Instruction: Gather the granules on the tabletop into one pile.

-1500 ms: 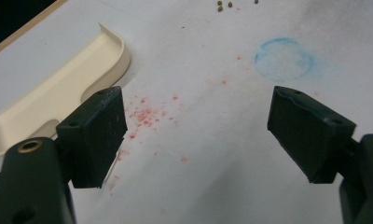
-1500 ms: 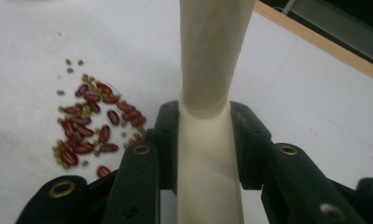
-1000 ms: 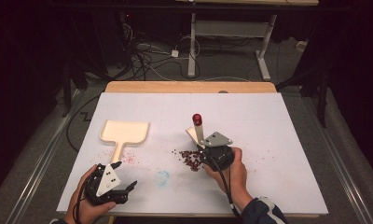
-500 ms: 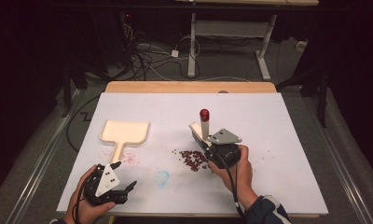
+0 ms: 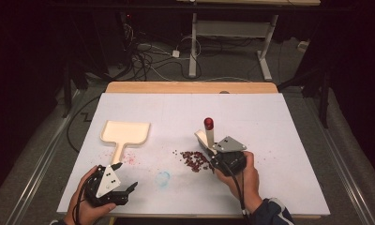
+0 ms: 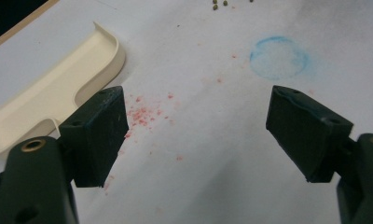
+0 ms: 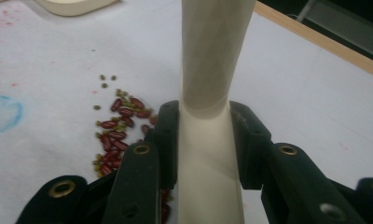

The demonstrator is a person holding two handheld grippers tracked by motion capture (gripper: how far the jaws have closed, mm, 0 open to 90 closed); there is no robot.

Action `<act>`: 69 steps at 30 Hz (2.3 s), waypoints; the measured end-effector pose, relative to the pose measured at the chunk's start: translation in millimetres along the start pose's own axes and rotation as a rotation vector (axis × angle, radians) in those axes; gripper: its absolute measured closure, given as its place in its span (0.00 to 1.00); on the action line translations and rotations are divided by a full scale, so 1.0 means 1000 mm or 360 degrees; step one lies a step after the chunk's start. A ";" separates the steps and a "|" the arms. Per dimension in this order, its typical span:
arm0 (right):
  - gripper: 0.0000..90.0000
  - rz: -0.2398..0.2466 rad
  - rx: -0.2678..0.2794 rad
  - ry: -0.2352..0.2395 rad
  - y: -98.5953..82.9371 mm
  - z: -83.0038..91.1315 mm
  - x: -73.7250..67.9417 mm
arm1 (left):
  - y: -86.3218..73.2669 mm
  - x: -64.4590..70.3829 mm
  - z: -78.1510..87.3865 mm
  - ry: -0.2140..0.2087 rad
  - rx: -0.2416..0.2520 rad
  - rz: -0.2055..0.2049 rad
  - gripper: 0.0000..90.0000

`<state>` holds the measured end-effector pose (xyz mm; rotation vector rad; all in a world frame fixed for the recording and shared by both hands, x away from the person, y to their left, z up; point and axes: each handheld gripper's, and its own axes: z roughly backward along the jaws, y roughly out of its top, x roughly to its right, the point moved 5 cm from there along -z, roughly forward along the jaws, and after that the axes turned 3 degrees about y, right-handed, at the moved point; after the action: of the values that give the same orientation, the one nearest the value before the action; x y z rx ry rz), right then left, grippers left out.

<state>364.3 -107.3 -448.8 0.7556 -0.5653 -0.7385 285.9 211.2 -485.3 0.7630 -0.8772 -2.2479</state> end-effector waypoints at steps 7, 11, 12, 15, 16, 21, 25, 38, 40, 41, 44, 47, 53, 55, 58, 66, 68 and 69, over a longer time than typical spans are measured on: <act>0.76 0.0112 0.0025 -0.0008 0.012 -0.012 -0.025 | 0.000 0.001 -0.001 -0.0004 -0.0003 0.0000 0.22; 0.76 0.0142 0.0049 -0.0043 0.016 -0.010 -0.026 | 0.000 0.001 -0.001 -0.0008 -0.0002 0.0002 0.22; 0.76 0.0138 0.0052 -0.0045 0.017 -0.009 -0.024 | 0.000 0.001 -0.001 -0.0008 -0.0002 0.0001 0.22; 0.76 0.0104 0.0077 -0.0057 0.018 -0.002 -0.016 | 0.000 0.001 0.000 -0.0004 0.0001 -0.0005 0.22; 0.76 0.0096 0.0091 -0.0050 0.018 0.001 -0.013 | 0.000 0.001 0.000 -0.0004 0.0002 -0.0003 0.22; 0.76 0.0056 0.0221 0.0089 0.022 0.019 -0.002 | 0.000 0.000 0.000 0.0003 -0.0004 -0.0002 0.22; 0.76 -0.0082 0.0268 0.0235 0.025 0.022 -0.004 | 0.000 -0.002 0.000 0.0012 -0.0003 0.0016 0.22; 0.76 -0.0307 0.0180 0.0500 0.030 -0.028 -0.065 | -0.001 -0.001 -0.001 0.0001 -0.0009 0.0011 0.22; 0.76 -0.0310 0.0194 0.0449 0.032 -0.033 -0.067 | -0.001 0.000 -0.002 -0.0006 -0.0017 0.0000 0.22; 0.76 -0.0318 0.0190 0.0427 0.033 -0.035 -0.066 | -0.001 0.000 -0.002 -0.0009 -0.0017 0.0003 0.22; 0.76 -0.0336 0.0177 0.0363 0.032 -0.038 -0.059 | -0.001 0.001 -0.002 -0.0010 -0.0017 -0.0004 0.22; 0.75 -0.0370 0.0159 0.0339 0.028 -0.035 -0.049 | -0.001 0.002 -0.002 -0.0014 -0.0017 -0.0012 0.22; 0.76 -0.0414 0.0134 0.0300 0.021 -0.026 -0.030 | 0.000 0.003 -0.003 -0.0024 -0.0024 -0.0025 0.22; 0.76 -0.0409 0.0132 0.0320 0.021 -0.023 -0.029 | 0.000 0.004 -0.004 -0.0024 -0.0026 -0.0028 0.22; 0.76 -0.0337 0.0159 0.0357 0.024 -0.012 -0.029 | 0.000 0.004 -0.003 -0.0021 -0.0023 -0.0024 0.22; 0.76 0.0134 0.0216 0.0673 0.021 0.023 -0.024 | 0.000 0.001 -0.001 -0.0014 -0.0011 -0.0019 0.22; 0.75 0.0191 0.0227 0.0767 0.016 0.028 -0.022 | 0.000 0.001 0.000 -0.0014 -0.0005 -0.0015 0.22; 0.76 0.0218 0.0235 0.0844 0.012 0.031 -0.023 | 0.000 0.000 0.000 -0.0010 -0.0004 -0.0014 0.22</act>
<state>333.7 -96.1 -424.7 0.9961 -0.1863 -0.3474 285.8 210.9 -485.3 0.7603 -0.8752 -2.2601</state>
